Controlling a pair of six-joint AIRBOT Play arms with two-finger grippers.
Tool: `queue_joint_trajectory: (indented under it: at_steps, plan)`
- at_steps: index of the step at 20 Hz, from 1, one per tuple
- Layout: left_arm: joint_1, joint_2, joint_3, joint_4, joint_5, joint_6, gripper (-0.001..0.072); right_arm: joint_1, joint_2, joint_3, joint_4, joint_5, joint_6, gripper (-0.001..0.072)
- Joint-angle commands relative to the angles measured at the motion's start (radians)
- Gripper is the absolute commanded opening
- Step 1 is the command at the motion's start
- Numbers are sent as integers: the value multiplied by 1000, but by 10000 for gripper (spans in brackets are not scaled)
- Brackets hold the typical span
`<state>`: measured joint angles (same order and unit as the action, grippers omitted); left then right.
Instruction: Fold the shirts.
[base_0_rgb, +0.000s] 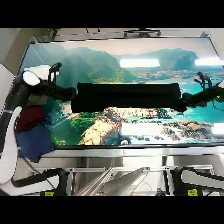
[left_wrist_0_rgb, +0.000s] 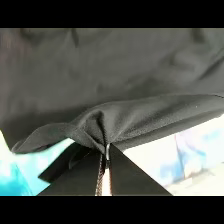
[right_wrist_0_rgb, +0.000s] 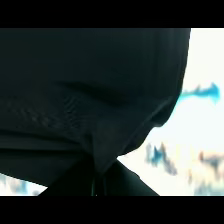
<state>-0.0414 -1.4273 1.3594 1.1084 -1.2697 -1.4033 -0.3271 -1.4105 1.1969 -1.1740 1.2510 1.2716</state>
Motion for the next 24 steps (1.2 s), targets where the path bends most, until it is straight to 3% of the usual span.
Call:
queue_joint_trajectory:
  at_steps: [1, 9, 16, 17, 18, 20, 21, 22, 24]
  plan:
    - [-20, -176, 210, 0, 17, -3, 25, 43, -60, 67, 12, -156, 1, 26]
    - [-21, -561, 521, -1, 26, -4, 24, 42, -259, 101, 11, -365, 14, 27]
    - [-29, -652, 590, -4, 35, 1, 26, 41, -287, 135, 11, -380, -15, 39]
    - [-29, -652, 609, -6, 35, 0, 27, 40, -287, 147, 11, -374, -14, 187]
    - [-32, -652, 628, -12, 34, 0, 31, 40, -287, 158, 11, -367, -14, 425]
    - [-45, -652, 667, -12, 31, 0, 381, 31, -287, 186, 4, -349, -15, 465]
    - [-46, -652, 684, -12, 29, 0, 505, 22, -289, 204, 4, -345, -14, 465]
    - [-50, -651, 695, -13, 27, 0, 596, 7, -294, 222, 9, -342, -14, 467]
    - [-60, -644, 689, -12, 19, 0, 625, -26, -321, 253, 63, -299, -15, 583]
